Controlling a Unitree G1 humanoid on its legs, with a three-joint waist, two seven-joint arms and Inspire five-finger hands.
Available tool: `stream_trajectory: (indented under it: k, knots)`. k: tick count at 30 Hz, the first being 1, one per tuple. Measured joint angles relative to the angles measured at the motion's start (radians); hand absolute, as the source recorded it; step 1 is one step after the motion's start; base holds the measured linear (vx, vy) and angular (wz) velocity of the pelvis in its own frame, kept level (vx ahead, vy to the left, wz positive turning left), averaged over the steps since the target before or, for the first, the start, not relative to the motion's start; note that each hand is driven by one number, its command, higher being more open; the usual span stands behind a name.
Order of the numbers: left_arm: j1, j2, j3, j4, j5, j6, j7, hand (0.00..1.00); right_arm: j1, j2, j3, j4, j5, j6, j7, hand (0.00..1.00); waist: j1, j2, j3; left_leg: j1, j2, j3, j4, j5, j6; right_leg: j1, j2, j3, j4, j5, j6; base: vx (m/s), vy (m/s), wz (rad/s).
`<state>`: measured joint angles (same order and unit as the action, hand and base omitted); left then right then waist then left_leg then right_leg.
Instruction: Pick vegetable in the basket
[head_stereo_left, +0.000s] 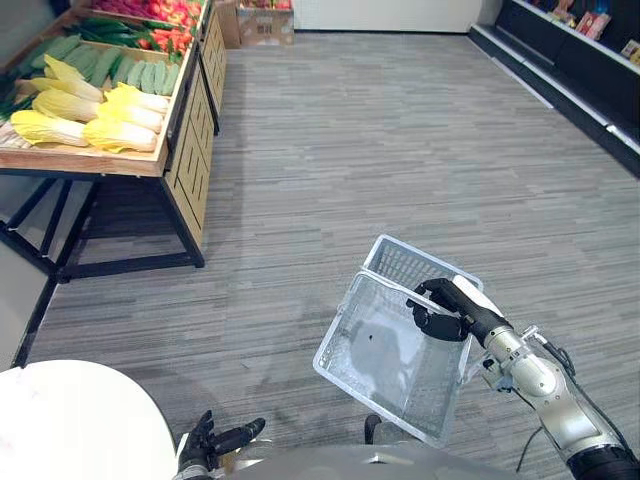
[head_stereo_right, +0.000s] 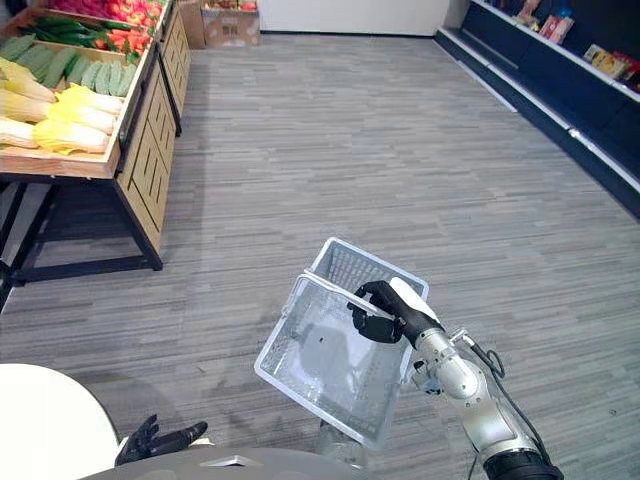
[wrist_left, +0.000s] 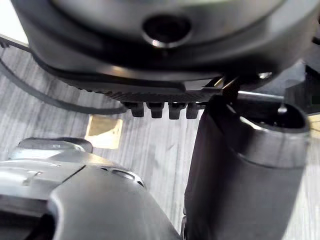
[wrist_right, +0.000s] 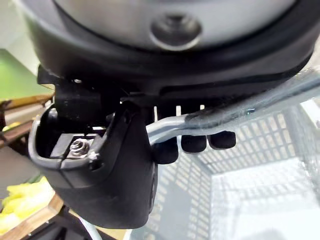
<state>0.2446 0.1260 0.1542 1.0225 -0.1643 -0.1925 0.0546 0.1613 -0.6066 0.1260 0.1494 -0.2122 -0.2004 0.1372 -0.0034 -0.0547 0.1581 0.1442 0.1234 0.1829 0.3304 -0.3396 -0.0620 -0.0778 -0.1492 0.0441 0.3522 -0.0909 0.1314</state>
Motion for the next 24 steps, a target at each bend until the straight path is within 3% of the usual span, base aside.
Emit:
stream_trajectory:
  k: [3, 5, 7, 8, 10, 13, 14, 15, 16, 17, 20, 22, 24]
  knots:
    - [0.001, 0.0, 0.025, 0.002, 0.0, 0.003, -0.002, 1.0, 0.008, 0.03, -0.034, -0.006, -0.016, 0.001, -0.006, 0.0, -0.004, -0.014, 0.01, 0.002, -0.025, -0.039, 0.055, -0.044, 0.01, -0.047, -0.035, -0.019, 0.181, -0.011, -0.02, -0.08, 0.081, 0.39]
    - [0.002, 0.001, 0.041, 0.003, 0.0, 0.006, -0.001, 1.0, 0.025, 0.037, -0.047, -0.024, -0.018, 0.003, -0.012, 0.0, -0.005, -0.024, 0.012, 0.005, -0.036, -0.068, 0.062, -0.053, 0.019, -0.069, -0.059, -0.035, 0.264, -0.004, -0.065, -0.02, 0.059, 0.46]
    - [0.001, 0.004, 0.051, 0.003, 0.0, 0.021, -0.001, 1.0, 0.025, 0.06, -0.069, -0.038, -0.02, 0.01, -0.011, 0.0, -0.02, -0.013, 0.023, 0.008, -0.037, -0.113, 0.062, -0.054, 0.04, -0.125, -0.059, -0.036, 0.369, 0.027, -0.132, 0.06, 0.026, 0.47]
    - [0.004, 0.005, 0.052, 0.003, 0.0, 0.023, 0.0, 1.0, 0.025, 0.066, -0.073, -0.041, -0.02, 0.011, -0.011, 0.0, -0.024, -0.015, 0.022, 0.009, -0.035, -0.125, 0.061, -0.057, 0.04, -0.131, -0.056, -0.036, 0.381, 0.016, -0.137, 0.14, -0.025, 0.44]
    - [0.009, 0.016, 0.059, 0.006, 0.0, 0.028, 0.005, 1.0, 0.024, 0.08, -0.077, -0.052, -0.019, 0.011, -0.011, 0.0, -0.023, -0.018, 0.024, 0.022, -0.016, -0.141, 0.061, -0.072, 0.039, -0.148, -0.031, -0.037, 0.354, -0.044, -0.113, 0.18, -0.075, 0.25]
    - [-0.007, 0.028, 0.055, 0.007, 0.0, 0.042, 0.008, 1.0, 0.022, 0.094, -0.102, -0.084, -0.018, 0.011, -0.011, 0.0, -0.027, 0.005, 0.03, 0.036, 0.039, -0.164, 0.045, -0.1, 0.01, -0.225, 0.033, -0.037, 0.17, -0.026, -0.075, 0.3, -0.2, 0.24]
    - [-0.009, 0.029, 0.055, 0.008, 0.0, 0.042, 0.008, 1.0, 0.021, 0.094, -0.108, -0.089, -0.016, 0.011, -0.011, 0.0, -0.028, 0.006, 0.032, 0.064, 0.054, -0.167, 0.022, -0.103, -0.003, -0.235, 0.041, -0.038, 0.053, 0.014, -0.054, 0.42, -0.322, 0.42]
    - [-0.013, 0.033, 0.056, 0.009, 0.0, 0.044, 0.008, 1.0, 0.024, 0.093, -0.118, -0.085, -0.014, 0.015, -0.011, 0.0, -0.038, 0.006, 0.03, 0.106, 0.07, -0.187, -0.01, -0.112, -0.032, -0.212, 0.049, -0.042, 0.0, 0.144, -0.015, 0.44, -0.325, 0.47]
    - [-0.027, 0.012, 0.055, 0.021, 0.0, 0.047, 0.01, 1.0, 0.021, 0.09, -0.136, -0.076, -0.014, 0.021, -0.011, 0.0, -0.039, 0.045, 0.038, 0.124, 0.099, -0.203, -0.025, -0.107, -0.034, -0.201, 0.071, -0.075, 0.023, 0.122, -0.031, 0.51, -0.376, 0.45]
    - [-0.058, -0.008, 0.035, 0.015, 0.002, 0.041, -0.002, 1.0, 0.006, 0.093, -0.159, -0.076, -0.014, 0.044, -0.015, 0.0, -0.03, 0.062, 0.041, 0.127, 0.102, -0.219, -0.069, -0.038, -0.027, -0.253, 0.069, -0.085, 0.131, 0.051, -0.064, 0.4, -0.301, 0.3]
    - [-0.09, -0.02, 0.015, 0.008, 0.004, 0.04, -0.003, 1.0, 0.002, 0.092, -0.179, -0.077, -0.014, 0.058, -0.015, 0.0, -0.052, 0.059, 0.041, 0.148, 0.105, -0.255, -0.123, 0.053, -0.033, -0.287, 0.043, -0.121, 0.262, -0.064, -0.089, 0.39, -0.347, 0.38]
    - [-0.092, -0.02, 0.019, 0.005, 0.01, 0.037, -0.001, 1.0, 0.017, 0.094, -0.181, -0.105, -0.012, 0.059, -0.013, 0.0, -0.072, 0.061, 0.04, 0.152, 0.14, -0.296, -0.09, 0.089, -0.049, -0.272, 0.059, -0.163, 0.316, -0.157, -0.111, 0.34, -0.297, 0.25]
    - [-0.093, -0.022, 0.018, 0.012, 0.01, 0.041, 0.001, 1.0, 0.025, 0.103, -0.181, -0.121, -0.005, 0.059, -0.006, 0.0, -0.091, 0.064, 0.031, 0.106, 0.166, -0.333, -0.004, 0.128, -0.072, -0.254, 0.081, -0.196, 0.319, -0.198, -0.132, 0.27, -0.249, 0.16]
